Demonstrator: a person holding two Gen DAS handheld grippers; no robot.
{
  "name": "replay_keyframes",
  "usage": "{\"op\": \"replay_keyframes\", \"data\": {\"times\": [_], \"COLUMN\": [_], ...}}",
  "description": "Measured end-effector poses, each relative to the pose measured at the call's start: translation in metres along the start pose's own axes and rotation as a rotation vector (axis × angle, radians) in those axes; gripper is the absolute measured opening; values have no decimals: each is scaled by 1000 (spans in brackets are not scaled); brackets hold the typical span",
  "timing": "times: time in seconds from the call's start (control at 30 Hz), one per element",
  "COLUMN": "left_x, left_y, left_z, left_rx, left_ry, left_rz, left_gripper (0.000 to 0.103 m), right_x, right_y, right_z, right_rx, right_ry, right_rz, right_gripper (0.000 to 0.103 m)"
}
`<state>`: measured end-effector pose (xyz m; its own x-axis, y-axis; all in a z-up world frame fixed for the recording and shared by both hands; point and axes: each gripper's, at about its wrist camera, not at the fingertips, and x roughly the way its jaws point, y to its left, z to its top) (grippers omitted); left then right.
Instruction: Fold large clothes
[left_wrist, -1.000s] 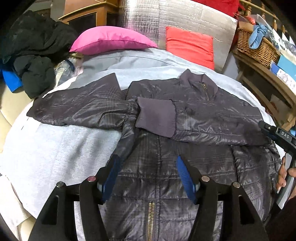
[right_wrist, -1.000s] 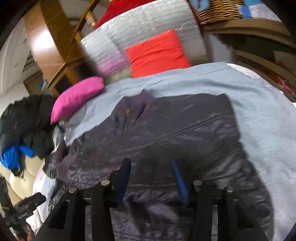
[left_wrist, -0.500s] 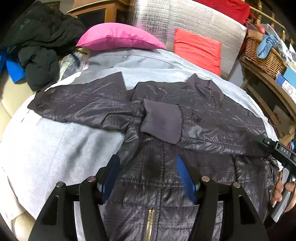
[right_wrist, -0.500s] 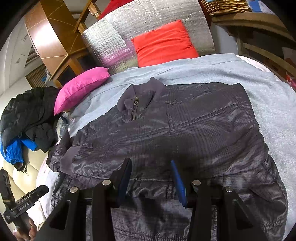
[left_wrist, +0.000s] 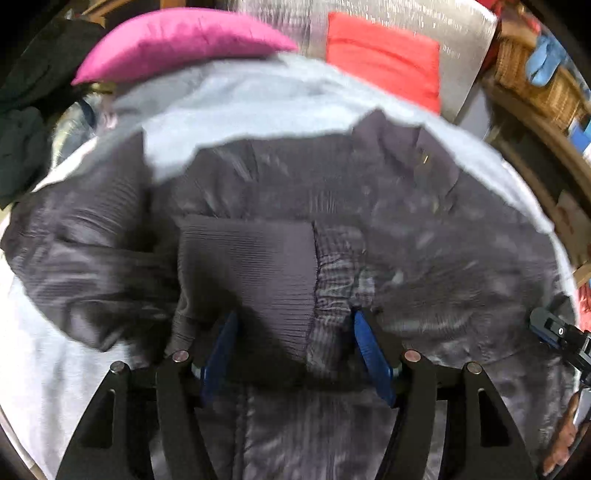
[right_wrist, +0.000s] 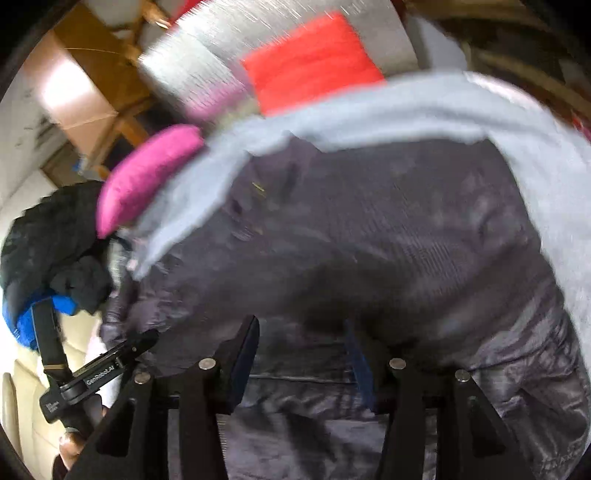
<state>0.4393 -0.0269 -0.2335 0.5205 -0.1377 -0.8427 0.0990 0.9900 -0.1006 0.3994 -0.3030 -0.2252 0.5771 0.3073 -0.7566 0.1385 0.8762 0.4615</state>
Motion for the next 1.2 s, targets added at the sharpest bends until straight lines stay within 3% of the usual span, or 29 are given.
{"op": "replay_keyframes", "data": {"times": [0.13, 0.27, 0.3, 0.37, 0.47, 0.57, 0.67, 0.9, 1.03, 1.2], "left_x": [-7, -58, -73, -96, -110, -95, -77, -35, -25, -11], "left_y": [-5, 29, 48, 93, 173, 249, 301, 337, 345, 366], "left_z": [3, 5, 7, 7, -4, -21, -35, -25, -10, -9], "left_rx": [43, -18, -56, -170, -404, -633, -786, -902, -889, -951], "left_ry": [4, -131, -171, -234, -283, -227, -199, -183, -202, -217], "left_rz": [-2, -51, -42, -21, 8, -6, -44, -112, -101, -117], "left_gripper": [70, 71, 73, 91, 96, 96, 95, 94, 86, 50], "right_x": [-5, -21, -26, -30, -32, -28, -23, -11, -8, -8], "right_y": [-2, 1, 5, 12, 24, 32, 36, 29, 26, 26], "right_z": [5, 6, 4, 0, -6, -12, -14, -10, -9, -8], "right_rx": [8, 8, -7, -34, -72, -120, -143, -125, -122, -121], "right_ry": [-2, -60, -77, -89, -90, -85, -77, -69, -67, -78], "right_rz": [46, 133, 148, 162, 171, 147, 129, 104, 99, 102], "right_gripper": [52, 55, 57, 59, 59, 59, 59, 59, 59, 59]}}
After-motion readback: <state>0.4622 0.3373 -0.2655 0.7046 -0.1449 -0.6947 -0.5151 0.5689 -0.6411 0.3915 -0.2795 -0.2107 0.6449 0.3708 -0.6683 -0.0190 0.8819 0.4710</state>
